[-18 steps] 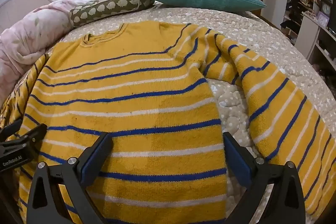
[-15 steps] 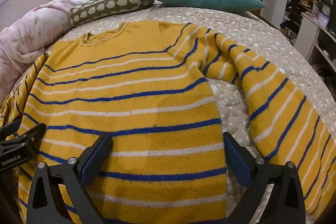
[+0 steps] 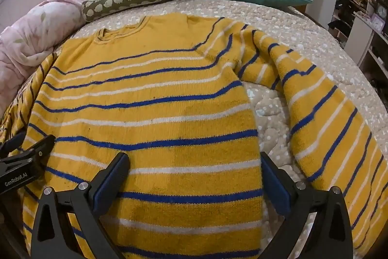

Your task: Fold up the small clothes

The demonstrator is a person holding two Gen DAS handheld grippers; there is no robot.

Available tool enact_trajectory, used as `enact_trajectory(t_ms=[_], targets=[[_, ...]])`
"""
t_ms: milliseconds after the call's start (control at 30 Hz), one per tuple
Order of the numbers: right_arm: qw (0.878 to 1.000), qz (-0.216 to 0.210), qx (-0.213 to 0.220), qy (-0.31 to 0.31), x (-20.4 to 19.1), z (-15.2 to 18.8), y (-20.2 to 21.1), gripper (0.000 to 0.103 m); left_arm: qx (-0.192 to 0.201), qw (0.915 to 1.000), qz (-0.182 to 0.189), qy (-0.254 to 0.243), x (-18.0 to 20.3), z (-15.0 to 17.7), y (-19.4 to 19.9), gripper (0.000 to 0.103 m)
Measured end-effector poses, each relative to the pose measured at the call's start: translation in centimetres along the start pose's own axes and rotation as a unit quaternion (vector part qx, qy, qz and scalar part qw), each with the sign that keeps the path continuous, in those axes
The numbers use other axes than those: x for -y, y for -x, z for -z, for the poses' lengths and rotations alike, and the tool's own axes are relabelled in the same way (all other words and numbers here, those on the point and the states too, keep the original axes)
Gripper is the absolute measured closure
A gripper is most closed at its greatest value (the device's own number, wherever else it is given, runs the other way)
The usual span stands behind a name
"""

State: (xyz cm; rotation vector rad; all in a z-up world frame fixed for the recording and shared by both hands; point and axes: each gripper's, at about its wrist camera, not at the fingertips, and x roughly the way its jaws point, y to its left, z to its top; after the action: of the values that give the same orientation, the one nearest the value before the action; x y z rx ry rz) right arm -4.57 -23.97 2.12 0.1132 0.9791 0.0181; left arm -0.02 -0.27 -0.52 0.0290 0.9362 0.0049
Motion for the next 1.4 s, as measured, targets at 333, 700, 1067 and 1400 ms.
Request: enact_trajectory(t_ms=[333, 700, 1067, 1400], targets=[[1.000, 0.001, 0.010, -0.007, -0.1, 0.1, 0.0, 0.000, 0.023, 0.9989, -0.019, 0.036, -0.4, 1.1, 2.8, 0.000], [0.999, 0.031, 0.027, 0.002, -0.8, 1.1, 0.9, 0.000, 0.068, 0.9974, -0.024, 0.006, 1.4, 3.3, 7.8, 0.000], [1.000, -0.002, 0.012, -0.028, 0.2, 0.9, 0.5, 0.000, 0.039, 0.9989, -0.019, -0.017, 2.5, 4.6, 6.0, 0.000], [1.000, 0.007, -0.003, -0.012, -0.4, 0.8, 0.1, 0.000, 0.032, 0.9994, -0.002, -0.014, 2.2, 5.9, 5.0, 0.000]])
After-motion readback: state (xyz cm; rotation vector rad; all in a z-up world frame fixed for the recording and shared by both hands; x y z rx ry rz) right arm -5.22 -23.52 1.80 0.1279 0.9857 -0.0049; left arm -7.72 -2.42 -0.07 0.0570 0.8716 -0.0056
